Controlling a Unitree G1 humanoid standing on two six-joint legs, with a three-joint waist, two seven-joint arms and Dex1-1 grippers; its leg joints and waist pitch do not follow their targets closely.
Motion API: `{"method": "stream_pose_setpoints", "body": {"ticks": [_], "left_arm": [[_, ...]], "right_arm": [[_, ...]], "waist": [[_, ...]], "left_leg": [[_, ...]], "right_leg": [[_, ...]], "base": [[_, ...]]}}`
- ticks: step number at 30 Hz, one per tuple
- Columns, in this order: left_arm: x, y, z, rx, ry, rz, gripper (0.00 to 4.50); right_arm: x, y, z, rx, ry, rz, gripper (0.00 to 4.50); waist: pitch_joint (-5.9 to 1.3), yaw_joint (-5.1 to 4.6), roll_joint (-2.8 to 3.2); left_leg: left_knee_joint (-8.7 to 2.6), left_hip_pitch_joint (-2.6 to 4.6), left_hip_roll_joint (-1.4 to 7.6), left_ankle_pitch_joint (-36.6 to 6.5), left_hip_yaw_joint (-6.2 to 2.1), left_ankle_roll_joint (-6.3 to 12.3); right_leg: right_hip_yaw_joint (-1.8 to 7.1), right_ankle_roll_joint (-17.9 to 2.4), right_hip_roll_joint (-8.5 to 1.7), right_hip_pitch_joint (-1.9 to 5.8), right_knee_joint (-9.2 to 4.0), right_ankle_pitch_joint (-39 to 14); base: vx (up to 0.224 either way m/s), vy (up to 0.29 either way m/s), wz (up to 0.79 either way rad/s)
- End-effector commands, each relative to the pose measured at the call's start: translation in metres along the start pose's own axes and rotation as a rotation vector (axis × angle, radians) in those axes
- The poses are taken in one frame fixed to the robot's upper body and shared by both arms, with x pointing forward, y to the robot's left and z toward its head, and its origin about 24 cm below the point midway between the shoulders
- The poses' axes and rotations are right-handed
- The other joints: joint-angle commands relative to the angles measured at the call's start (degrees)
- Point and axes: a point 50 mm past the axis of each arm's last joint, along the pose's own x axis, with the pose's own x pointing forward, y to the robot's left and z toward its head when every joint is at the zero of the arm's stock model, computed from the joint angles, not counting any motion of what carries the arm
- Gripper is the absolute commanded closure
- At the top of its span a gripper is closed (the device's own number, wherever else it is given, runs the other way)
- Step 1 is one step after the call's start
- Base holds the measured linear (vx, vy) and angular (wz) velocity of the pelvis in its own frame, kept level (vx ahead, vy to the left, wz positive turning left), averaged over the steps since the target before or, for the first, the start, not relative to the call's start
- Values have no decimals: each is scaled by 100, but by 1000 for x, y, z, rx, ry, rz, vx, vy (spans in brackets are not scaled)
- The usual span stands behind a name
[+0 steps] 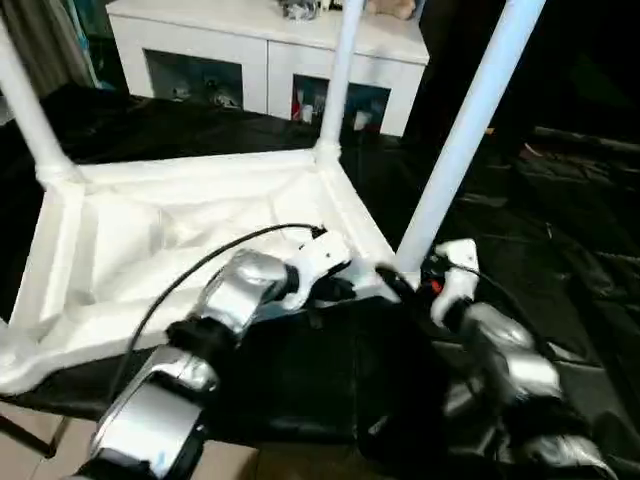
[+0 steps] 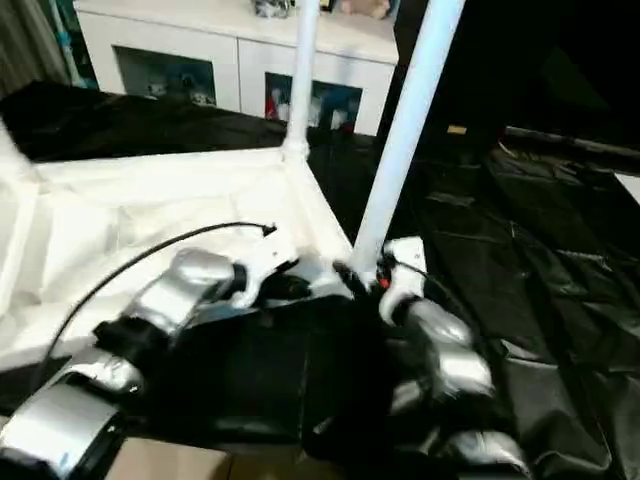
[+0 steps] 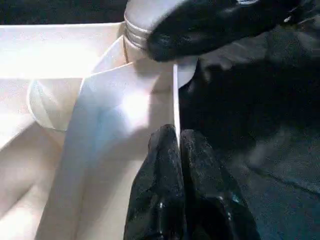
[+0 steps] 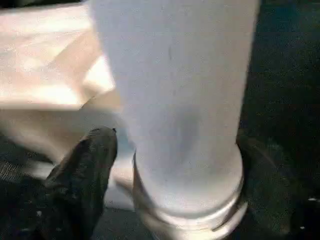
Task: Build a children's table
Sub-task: Rotate leg to tighten
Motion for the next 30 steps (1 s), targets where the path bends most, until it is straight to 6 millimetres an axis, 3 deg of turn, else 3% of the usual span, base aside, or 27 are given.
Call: {"method": "stream_pose_setpoints", "body": {"ticks": [1,3,4,5,7,8,11,19,24,30], "left_arm": [[18,-31,-3,26,-31,-235,450],[18,-31,-3,27,-31,-239,450],[11,-32,-6,43,-25,-275,450],[11,-32,-6,43,-25,-275,450],[6,-31,-8,52,-17,-290,450],[1,-30,-10,65,-6,-301,450],[-12,-29,-15,78,16,-337,450],[-20,-27,-19,72,19,-331,450],[-21,-29,-20,64,18,-334,450],[-22,-31,-21,58,19,-335,450]], "right_arm": [[8,33,9,-62,9,291,39],[7,33,9,-65,11,296,39],[-9,30,10,-116,39,371,39],[-9,30,10,-116,39,371,39],[-17,28,10,-149,62,400,39],[-25,24,9,-177,88,420,39],[-37,17,10,-202,128,439,39],[-39,16,5,-214,174,444,66],[-41,15,-2,-226,229,450,111],[-41,14,-6,-231,241,430,164]], "waist": [[-209,35,-11],[-201,53,-6],[-196,56,6],[-202,114,-5],[-194,127,-3],[-204,127,22],[-208,131,13],[-218,105,-18],[-227,88,-26],[-232,84,-14]], "left_leg": [[-381,-74,-28,-1333,80,455],[-386,-48,-18,-1466,85,424],[-404,-55,-21,-1520,77,374],[-383,-24,-3,-1505,88,388],[-401,-64,-6,-1462,83,393],[-394,-55,-5,-1451,88,383],[-386,-63,0,-1336,91,407],[-370,-64,-10,-1183,92,356],[-343,-63,-18,-951,104,424],[-329,-57,-22,-880,110,461]], "right_leg": [[180,-943,-200,282,-438,-1571],[184,-911,-207,247,-458,-1783],[183,-896,-213,235,-465,-1922],[191,-905,-211,233,-461,-1808],[183,-913,-210,256,-446,-1751],[186,-917,-207,243,-436,-1707],[186,-992,-201,255,-402,-1421],[183,-1042,-207,270,-370,-1309],[182,-1166,-188,289,-320,-871],[186,-1211,-187,300,-306,-758]], "base": [[0,0,0],[0,0,0],[0,0,0],[0,0,0],[0,0,0],[0,0,0],[0,0,0],[0,0,0],[0,0,0],[0,0,0]]}}
